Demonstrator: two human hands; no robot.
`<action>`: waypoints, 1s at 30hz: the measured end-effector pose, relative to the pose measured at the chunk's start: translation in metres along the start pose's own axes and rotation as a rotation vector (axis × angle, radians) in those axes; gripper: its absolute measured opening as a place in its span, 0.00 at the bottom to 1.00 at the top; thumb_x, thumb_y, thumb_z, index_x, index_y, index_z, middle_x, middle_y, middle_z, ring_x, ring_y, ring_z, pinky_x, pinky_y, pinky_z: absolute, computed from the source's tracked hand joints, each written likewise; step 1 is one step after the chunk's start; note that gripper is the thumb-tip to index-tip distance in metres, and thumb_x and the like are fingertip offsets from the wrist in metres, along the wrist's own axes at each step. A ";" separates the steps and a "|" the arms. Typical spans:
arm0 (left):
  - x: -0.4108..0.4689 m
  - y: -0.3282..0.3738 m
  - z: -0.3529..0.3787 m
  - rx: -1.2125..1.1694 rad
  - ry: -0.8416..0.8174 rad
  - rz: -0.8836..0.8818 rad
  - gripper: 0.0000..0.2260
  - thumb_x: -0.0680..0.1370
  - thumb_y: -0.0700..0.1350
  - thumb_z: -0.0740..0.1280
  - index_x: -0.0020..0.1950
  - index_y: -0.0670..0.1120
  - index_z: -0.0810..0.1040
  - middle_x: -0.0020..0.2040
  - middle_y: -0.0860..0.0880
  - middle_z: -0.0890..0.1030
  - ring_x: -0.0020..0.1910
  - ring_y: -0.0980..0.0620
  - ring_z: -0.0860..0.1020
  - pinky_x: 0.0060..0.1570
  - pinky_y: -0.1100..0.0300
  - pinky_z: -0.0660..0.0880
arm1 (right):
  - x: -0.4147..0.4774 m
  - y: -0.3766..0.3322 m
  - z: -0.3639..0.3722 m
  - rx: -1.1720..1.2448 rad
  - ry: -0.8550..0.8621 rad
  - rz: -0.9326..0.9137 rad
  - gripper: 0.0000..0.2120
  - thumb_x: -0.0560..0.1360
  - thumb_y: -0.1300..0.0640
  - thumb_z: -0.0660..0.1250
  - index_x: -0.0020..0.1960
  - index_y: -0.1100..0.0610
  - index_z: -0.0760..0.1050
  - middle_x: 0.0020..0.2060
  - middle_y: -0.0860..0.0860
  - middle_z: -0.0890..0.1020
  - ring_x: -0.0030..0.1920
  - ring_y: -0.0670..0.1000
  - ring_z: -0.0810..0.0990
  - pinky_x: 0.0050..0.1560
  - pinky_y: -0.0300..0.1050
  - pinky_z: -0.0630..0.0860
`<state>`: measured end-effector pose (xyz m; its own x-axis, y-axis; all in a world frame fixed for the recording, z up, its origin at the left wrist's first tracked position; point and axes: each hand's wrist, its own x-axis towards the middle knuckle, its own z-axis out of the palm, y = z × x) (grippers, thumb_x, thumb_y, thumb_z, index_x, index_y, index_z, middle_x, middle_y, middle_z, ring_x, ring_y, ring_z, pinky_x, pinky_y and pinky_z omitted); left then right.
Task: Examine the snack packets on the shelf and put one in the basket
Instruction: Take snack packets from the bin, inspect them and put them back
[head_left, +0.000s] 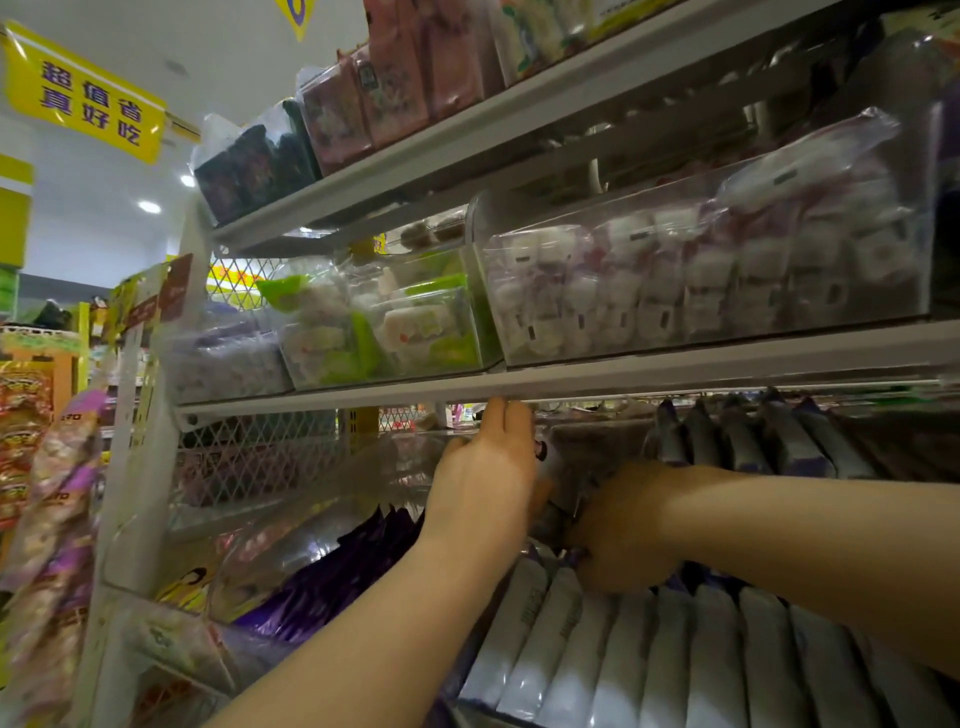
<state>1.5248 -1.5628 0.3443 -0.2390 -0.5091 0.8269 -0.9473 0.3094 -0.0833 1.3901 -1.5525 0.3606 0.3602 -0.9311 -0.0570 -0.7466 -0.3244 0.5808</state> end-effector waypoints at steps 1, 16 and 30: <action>0.000 -0.001 -0.001 -0.022 0.001 0.005 0.20 0.76 0.51 0.69 0.64 0.49 0.66 0.63 0.49 0.70 0.51 0.45 0.79 0.41 0.58 0.69 | 0.000 -0.001 0.000 -0.003 -0.012 -0.003 0.20 0.79 0.45 0.51 0.63 0.52 0.73 0.56 0.55 0.79 0.52 0.56 0.76 0.56 0.49 0.73; -0.005 -0.020 0.004 -0.251 -0.565 0.165 0.23 0.79 0.44 0.65 0.75 0.52 0.66 0.79 0.48 0.54 0.75 0.45 0.60 0.73 0.57 0.59 | 0.010 0.006 -0.019 0.112 -0.124 -0.095 0.18 0.82 0.55 0.53 0.67 0.61 0.71 0.63 0.59 0.75 0.54 0.55 0.73 0.57 0.45 0.67; -0.050 -0.032 0.013 -0.662 -0.271 -0.053 0.18 0.80 0.37 0.59 0.67 0.51 0.76 0.77 0.57 0.59 0.74 0.54 0.63 0.65 0.71 0.59 | 0.030 0.020 -0.016 0.431 0.122 -0.156 0.10 0.77 0.58 0.65 0.55 0.53 0.82 0.48 0.43 0.83 0.43 0.40 0.76 0.43 0.25 0.69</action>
<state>1.5641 -1.5576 0.2984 -0.3222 -0.6922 0.6458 -0.6515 0.6571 0.3792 1.3950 -1.5846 0.3840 0.5305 -0.8476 -0.0062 -0.8330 -0.5227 0.1813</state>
